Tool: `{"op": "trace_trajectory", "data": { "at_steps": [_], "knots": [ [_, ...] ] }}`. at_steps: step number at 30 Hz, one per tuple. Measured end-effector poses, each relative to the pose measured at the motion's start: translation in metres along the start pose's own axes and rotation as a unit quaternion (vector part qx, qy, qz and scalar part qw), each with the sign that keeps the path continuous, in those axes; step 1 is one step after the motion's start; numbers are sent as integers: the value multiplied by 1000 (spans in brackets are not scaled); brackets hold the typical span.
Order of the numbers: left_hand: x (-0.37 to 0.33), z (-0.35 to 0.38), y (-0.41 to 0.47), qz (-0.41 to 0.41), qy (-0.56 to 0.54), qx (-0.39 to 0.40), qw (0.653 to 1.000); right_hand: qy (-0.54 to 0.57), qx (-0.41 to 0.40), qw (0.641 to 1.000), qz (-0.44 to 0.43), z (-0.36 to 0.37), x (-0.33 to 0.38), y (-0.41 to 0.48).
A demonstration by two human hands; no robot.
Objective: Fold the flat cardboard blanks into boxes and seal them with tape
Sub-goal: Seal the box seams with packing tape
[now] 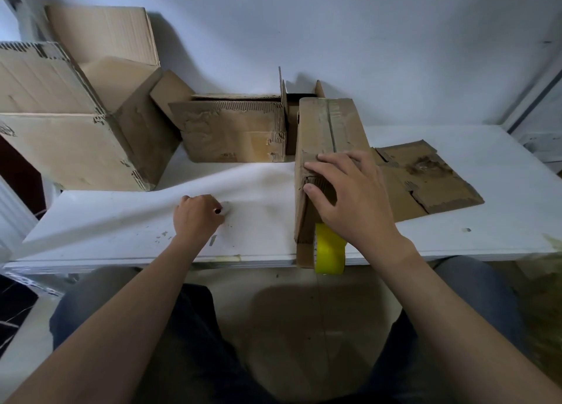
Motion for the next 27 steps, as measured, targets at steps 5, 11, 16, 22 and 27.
{"op": "trace_trajectory", "data": {
  "at_steps": [5, 11, 16, 22, 27],
  "knots": [
    [-44, -65, -37, 73, -163, -64, 982, 46, -41, 998, 11, -17, -3, -1],
    [-125, -144, -127, 348, -181, -173, 903, 204, 9, 978, 44, -45, 3, 1],
    [-151, -136, -149, 396, -182, -175, 883, 313, 65, 946, 59, -54, -13, -13],
    [-149, -69, -181, -34, -383, 104, 917, 251, -14, 967, 44, -64, -56, -25],
    [-154, -25, -180, -123, -441, 197, 867, 184, 17, 982, -36, -47, -50, -26]
  ]
}}
Point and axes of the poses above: each hand's wrist, its own y-axis towards the middle knuckle, its own z-axis out of the palm, x = y × z, the point moved 4 cm from there along y, towards the middle knuckle, and after that the axes turned 10 degrees about -z, right-handed, at the moved point
